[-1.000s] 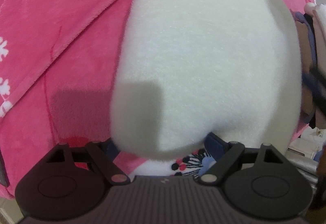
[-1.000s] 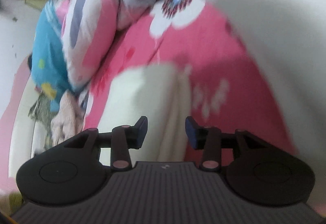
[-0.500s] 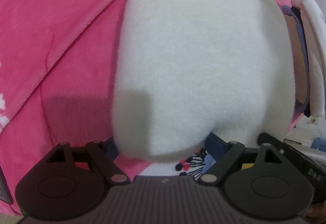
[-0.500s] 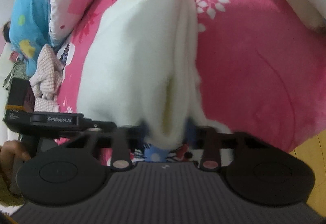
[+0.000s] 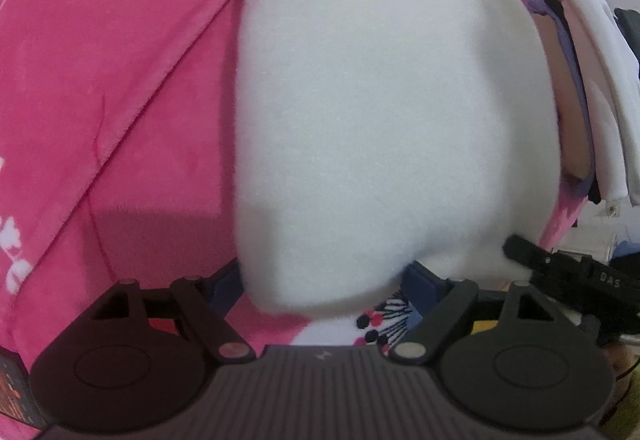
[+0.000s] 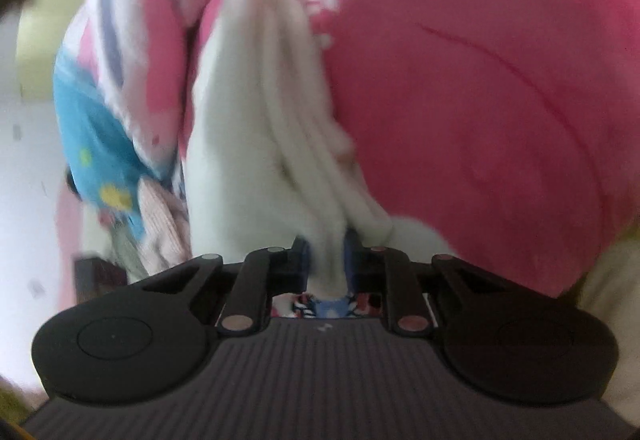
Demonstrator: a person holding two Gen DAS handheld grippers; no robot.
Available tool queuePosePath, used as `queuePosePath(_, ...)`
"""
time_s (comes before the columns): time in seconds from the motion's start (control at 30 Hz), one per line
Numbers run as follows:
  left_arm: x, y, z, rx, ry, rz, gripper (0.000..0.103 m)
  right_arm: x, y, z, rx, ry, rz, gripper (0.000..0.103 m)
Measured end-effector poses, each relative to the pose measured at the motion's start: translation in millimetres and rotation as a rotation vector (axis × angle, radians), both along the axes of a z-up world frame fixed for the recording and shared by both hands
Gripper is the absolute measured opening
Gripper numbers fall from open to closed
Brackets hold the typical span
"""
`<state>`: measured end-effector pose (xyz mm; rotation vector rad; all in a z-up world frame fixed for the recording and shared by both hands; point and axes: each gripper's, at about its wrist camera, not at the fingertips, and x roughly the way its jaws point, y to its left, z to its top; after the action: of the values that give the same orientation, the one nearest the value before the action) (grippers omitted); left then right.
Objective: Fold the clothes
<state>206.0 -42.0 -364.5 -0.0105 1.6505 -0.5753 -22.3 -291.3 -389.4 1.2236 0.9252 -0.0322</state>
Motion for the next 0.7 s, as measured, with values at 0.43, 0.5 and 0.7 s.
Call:
queuePosePath(0.43,-3.3,16.2,2.4,-0.014,-0.028,0.084,0.085,21.5,13.8,104.1,-0.591,0.015,0.338,0.030)
queuePosePath(0.5,-5.7,20.7,5.0,-0.021,-0.043,0.089,0.085,34.0,31.3,124.1,-0.683,-0.096,0.439,0.028)
queuePosePath(0.7,-20.4,44.2,21.4,-0.020,-0.082,0.104,0.082,62.6,81.6,79.1,-0.904,-0.144,0.858,0.021)
